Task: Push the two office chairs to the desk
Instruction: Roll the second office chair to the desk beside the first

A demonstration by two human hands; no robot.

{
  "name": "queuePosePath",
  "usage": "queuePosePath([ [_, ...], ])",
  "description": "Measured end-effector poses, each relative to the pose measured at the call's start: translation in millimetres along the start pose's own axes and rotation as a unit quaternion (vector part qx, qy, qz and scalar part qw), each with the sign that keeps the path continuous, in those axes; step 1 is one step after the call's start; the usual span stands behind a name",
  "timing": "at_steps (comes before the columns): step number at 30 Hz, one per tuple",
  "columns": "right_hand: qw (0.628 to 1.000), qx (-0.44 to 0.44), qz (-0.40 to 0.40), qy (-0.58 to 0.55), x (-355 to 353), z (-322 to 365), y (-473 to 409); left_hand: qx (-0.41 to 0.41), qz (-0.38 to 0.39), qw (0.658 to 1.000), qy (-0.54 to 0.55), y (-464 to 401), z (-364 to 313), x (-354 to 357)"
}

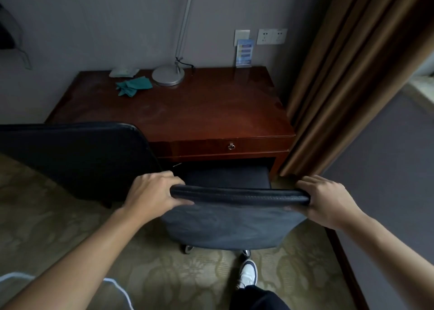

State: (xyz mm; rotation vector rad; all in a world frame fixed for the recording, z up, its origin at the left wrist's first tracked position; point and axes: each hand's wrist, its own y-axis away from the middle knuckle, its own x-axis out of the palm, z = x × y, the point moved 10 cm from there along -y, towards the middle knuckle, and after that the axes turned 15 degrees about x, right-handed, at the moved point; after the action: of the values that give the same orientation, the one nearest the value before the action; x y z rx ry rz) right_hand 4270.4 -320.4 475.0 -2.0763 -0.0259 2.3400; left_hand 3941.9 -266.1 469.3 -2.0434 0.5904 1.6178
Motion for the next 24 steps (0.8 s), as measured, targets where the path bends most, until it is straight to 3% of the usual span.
queuePosePath([
  [7,0.999,-0.032,0.000,0.005,-1,15,-52,-0.005,0.005,1.000,0.029,-43,40,-4],
  [12,1.000,-0.003,0.022,0.002,-13,-9,-103,0.036,-0.006,0.999,0.000,-90,41,-10],
  [16,1.000,-0.004,0.011,0.023,-3,-14,-137,0.035,-0.020,0.999,-0.008,-107,56,-5],
  [20,0.998,0.049,0.026,0.021,-8,-27,-194,0.017,-0.024,0.999,-0.012,-163,80,-17],
  [24,1.000,0.006,0.020,0.001,-11,-32,-217,0.033,-0.034,0.998,-0.033,-179,89,-13],
])
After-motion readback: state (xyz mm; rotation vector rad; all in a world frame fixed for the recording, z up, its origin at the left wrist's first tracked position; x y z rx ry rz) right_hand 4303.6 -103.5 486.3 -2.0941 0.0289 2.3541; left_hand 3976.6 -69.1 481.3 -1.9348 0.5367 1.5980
